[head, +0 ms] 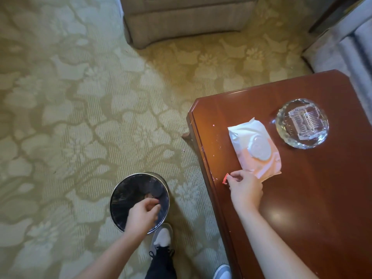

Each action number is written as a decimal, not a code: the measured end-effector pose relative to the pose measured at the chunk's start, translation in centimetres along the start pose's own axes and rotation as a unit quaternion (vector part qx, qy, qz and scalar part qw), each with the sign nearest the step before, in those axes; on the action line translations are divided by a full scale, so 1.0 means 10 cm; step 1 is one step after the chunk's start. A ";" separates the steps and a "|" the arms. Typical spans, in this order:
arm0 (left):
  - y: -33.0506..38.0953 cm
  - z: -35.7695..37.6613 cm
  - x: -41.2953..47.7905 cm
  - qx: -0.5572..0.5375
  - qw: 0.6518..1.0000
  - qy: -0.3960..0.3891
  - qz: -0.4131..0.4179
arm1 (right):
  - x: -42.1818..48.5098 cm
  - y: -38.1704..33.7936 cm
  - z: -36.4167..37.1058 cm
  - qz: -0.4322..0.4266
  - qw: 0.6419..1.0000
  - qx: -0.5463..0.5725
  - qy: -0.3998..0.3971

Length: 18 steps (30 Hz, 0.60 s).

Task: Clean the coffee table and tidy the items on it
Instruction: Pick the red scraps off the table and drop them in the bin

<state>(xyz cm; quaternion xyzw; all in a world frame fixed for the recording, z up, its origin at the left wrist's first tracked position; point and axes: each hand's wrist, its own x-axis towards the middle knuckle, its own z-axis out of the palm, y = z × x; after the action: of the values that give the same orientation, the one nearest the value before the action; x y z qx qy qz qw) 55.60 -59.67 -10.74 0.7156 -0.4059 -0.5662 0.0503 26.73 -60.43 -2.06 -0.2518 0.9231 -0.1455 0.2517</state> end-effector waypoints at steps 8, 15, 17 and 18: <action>0.75 0.41 -0.29 -0.045 0.992 -0.063 0.095 | -0.09 0.11 -0.04 -0.154 0.987 -0.043 -0.017; 1.04 0.52 -0.36 -0.056 0.981 -0.110 0.153 | -0.17 0.05 -0.09 -0.174 0.975 0.004 -0.138; 1.04 0.49 -0.37 -0.070 0.978 -0.121 0.154 | -0.32 0.02 -0.03 -0.177 0.967 0.044 -0.178; 1.00 0.46 -0.37 -0.072 0.979 -0.117 0.150 | -0.38 0.01 0.01 -0.161 0.966 0.063 -0.191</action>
<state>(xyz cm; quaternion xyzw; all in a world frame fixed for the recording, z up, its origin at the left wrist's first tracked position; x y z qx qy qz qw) 46.28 -62.15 -4.17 0.5701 -0.4699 -0.6597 0.1381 29.60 -58.31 -0.65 -0.4042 0.7940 -0.1915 0.4118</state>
